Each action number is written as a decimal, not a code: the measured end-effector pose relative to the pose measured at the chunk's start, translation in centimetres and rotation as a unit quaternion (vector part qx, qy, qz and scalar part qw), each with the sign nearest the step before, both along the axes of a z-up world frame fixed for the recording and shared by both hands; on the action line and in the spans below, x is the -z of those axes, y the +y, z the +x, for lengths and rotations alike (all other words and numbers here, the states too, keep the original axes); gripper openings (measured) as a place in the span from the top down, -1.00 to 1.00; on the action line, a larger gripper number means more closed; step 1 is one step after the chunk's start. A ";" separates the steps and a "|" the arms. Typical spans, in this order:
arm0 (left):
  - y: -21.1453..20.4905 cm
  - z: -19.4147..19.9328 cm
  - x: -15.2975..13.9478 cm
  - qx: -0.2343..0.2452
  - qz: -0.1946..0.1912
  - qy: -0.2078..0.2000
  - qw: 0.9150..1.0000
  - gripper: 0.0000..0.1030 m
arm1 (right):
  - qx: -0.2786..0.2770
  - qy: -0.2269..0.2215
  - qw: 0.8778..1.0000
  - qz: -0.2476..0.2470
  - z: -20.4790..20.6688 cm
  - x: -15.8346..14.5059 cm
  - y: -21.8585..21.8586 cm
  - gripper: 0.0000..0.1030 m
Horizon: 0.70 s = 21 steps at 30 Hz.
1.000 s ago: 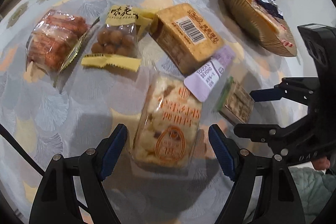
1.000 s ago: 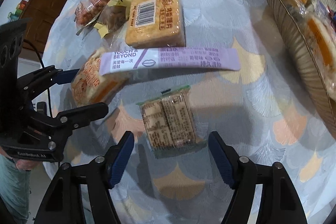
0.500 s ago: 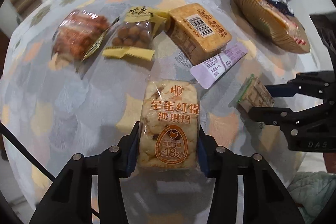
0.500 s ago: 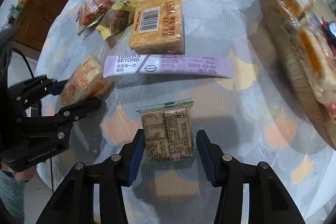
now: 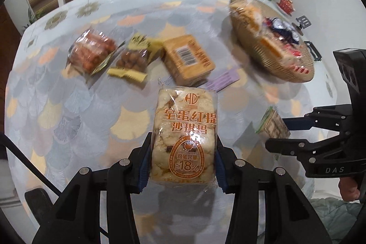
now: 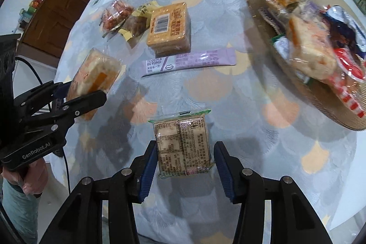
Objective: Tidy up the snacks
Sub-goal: 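Carry both held packets over the brown glass bowl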
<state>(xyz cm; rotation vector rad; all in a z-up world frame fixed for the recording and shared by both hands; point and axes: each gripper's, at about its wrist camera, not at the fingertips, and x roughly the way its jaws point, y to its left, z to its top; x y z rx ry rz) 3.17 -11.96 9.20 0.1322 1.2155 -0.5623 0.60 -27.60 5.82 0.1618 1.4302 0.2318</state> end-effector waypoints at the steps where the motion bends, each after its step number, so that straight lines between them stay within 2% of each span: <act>1: -0.5 0.1 -0.2 0.002 -0.002 -0.003 1.000 0.16 | -0.001 -0.002 1.000 0.001 -0.3 -0.5 -0.7 0.06; 8: -4.3 -0.1 -2.2 0.020 -0.012 -0.021 0.999 0.16 | 0.009 -0.006 1.000 0.009 -0.7 -2.2 -3.8 0.06; 13: -7.0 0.3 -3.8 0.035 -0.020 -0.038 0.998 0.16 | 0.026 -0.017 0.999 0.042 -0.9 -3.6 -7.1 0.06; 21: -12.2 1.5 -6.5 0.053 -0.048 -0.068 0.995 0.16 | 0.061 -0.069 0.995 0.020 0.2 -8.1 -13.3 0.06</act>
